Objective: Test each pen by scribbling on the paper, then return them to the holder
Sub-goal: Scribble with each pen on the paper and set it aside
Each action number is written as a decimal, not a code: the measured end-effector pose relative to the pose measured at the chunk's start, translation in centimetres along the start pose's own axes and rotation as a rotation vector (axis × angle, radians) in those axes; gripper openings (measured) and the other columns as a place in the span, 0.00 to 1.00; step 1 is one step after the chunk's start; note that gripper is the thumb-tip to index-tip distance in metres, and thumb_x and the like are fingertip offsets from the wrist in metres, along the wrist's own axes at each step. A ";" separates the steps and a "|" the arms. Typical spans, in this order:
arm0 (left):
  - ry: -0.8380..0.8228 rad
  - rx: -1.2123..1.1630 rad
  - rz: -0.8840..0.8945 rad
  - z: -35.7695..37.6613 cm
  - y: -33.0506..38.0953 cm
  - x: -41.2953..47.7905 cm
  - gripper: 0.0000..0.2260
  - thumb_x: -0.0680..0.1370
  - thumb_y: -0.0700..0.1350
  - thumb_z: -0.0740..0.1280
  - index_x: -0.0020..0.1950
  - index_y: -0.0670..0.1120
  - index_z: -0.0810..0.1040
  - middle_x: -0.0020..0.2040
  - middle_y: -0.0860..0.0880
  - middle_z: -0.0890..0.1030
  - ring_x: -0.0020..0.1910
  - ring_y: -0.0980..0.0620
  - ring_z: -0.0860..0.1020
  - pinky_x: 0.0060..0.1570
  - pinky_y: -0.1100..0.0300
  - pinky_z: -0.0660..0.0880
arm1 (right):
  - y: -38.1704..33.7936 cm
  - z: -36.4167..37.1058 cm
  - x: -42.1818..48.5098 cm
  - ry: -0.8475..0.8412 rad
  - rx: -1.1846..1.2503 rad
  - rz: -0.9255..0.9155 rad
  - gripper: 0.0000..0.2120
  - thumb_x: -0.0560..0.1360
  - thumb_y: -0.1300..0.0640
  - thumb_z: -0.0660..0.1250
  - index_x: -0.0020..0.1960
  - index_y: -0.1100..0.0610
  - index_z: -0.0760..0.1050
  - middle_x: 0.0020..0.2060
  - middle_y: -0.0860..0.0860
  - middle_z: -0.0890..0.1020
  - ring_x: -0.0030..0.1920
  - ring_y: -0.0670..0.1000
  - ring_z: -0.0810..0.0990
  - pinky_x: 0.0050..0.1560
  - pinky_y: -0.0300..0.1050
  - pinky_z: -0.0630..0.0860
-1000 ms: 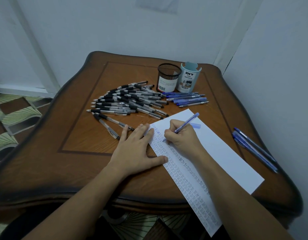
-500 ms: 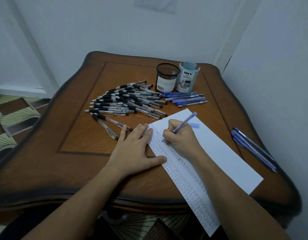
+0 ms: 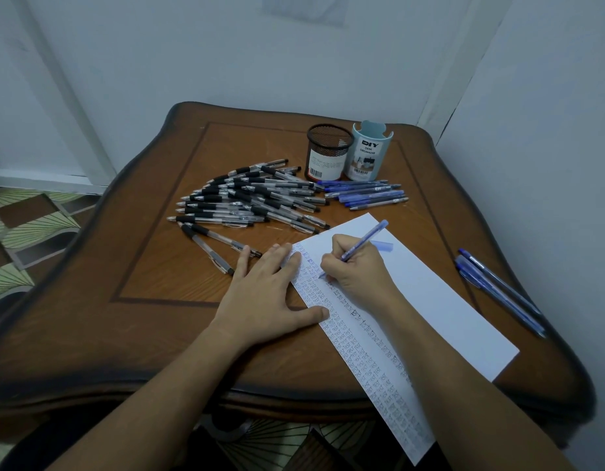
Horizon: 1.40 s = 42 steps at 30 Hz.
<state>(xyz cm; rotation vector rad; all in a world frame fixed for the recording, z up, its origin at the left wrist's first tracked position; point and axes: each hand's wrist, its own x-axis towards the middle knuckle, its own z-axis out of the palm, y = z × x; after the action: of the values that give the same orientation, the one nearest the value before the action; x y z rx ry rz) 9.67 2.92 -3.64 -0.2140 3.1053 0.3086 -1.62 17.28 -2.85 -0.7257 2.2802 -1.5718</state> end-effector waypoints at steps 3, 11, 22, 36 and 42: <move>0.000 -0.007 0.001 -0.1 0.1 -0.1 0.53 0.61 0.81 0.38 0.80 0.53 0.50 0.81 0.53 0.47 0.79 0.55 0.44 0.75 0.45 0.33 | 0.0 -0.2 0.1 -0.009 0.018 0.011 0.17 0.70 0.64 0.68 0.29 0.51 0.65 0.23 0.48 0.70 0.32 0.52 0.74 0.38 0.54 0.75; -0.005 -0.011 0.003 -0.1 0.0 0.0 0.53 0.61 0.81 0.39 0.81 0.52 0.50 0.81 0.53 0.47 0.79 0.55 0.43 0.74 0.45 0.32 | -0.3 -0.6 0.3 0.056 0.184 0.067 0.16 0.77 0.67 0.66 0.34 0.56 0.67 0.24 0.49 0.74 0.29 0.45 0.76 0.35 0.42 0.74; -0.010 -0.004 0.012 -0.1 -0.2 0.0 0.52 0.63 0.81 0.40 0.81 0.52 0.48 0.81 0.53 0.45 0.79 0.55 0.42 0.73 0.46 0.28 | 0.3 -6.1 0.4 0.151 -0.243 -0.052 0.04 0.81 0.54 0.65 0.52 0.48 0.79 0.55 0.48 0.82 0.62 0.50 0.76 0.59 0.46 0.74; 0.118 -0.199 0.062 -0.1 -0.3 0.1 0.47 0.67 0.77 0.44 0.80 0.52 0.53 0.80 0.55 0.54 0.78 0.58 0.48 0.72 0.54 0.29 | -0.6 -4.0 -1.2 0.073 0.023 -0.049 0.10 0.72 0.69 0.71 0.46 0.55 0.79 0.45 0.50 0.83 0.46 0.47 0.81 0.47 0.42 0.79; 0.377 -0.445 0.098 0.1 -0.1 -0.2 0.25 0.79 0.56 0.65 0.73 0.48 0.70 0.70 0.51 0.75 0.70 0.58 0.69 0.75 0.58 0.45 | -1.3 -1.7 -2.2 -0.046 0.192 -0.024 0.18 0.70 0.70 0.74 0.40 0.47 0.78 0.47 0.63 0.81 0.42 0.55 0.82 0.49 0.58 0.81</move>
<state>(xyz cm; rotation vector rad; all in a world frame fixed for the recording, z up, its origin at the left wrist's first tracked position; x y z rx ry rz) 9.86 2.82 -3.72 -0.1348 3.3672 1.0813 -0.29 19.44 -1.10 -0.7327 2.0599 -1.7364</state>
